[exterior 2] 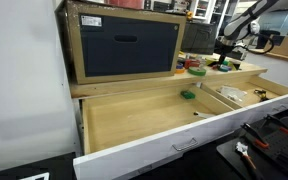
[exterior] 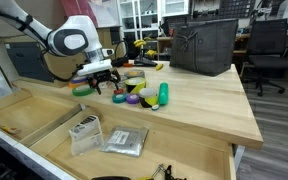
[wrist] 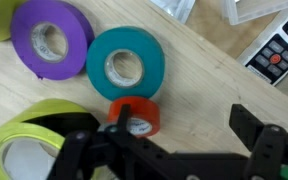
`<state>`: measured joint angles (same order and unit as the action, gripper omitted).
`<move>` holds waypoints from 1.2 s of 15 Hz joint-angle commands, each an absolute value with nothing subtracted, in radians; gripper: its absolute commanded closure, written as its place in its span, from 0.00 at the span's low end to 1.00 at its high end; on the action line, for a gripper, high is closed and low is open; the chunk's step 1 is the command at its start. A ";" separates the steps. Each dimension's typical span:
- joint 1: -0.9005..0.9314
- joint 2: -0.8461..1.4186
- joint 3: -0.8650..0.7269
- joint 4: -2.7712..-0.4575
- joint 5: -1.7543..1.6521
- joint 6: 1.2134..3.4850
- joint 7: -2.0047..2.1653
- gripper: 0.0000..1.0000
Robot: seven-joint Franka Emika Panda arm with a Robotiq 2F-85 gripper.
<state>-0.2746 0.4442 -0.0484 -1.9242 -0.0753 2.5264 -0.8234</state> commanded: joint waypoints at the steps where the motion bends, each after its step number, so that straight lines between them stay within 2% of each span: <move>1: -0.254 0.494 -0.057 -1.877 -0.090 2.523 -0.767 0.00; 10: -0.210 0.549 -0.021 -1.781 -0.097 2.524 -0.702 0.00; 18: -0.288 0.347 -0.001 -1.994 -0.087 2.559 -0.909 0.00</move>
<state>-0.2433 0.4756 -0.0065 -1.8569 -0.0811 2.5344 -0.8103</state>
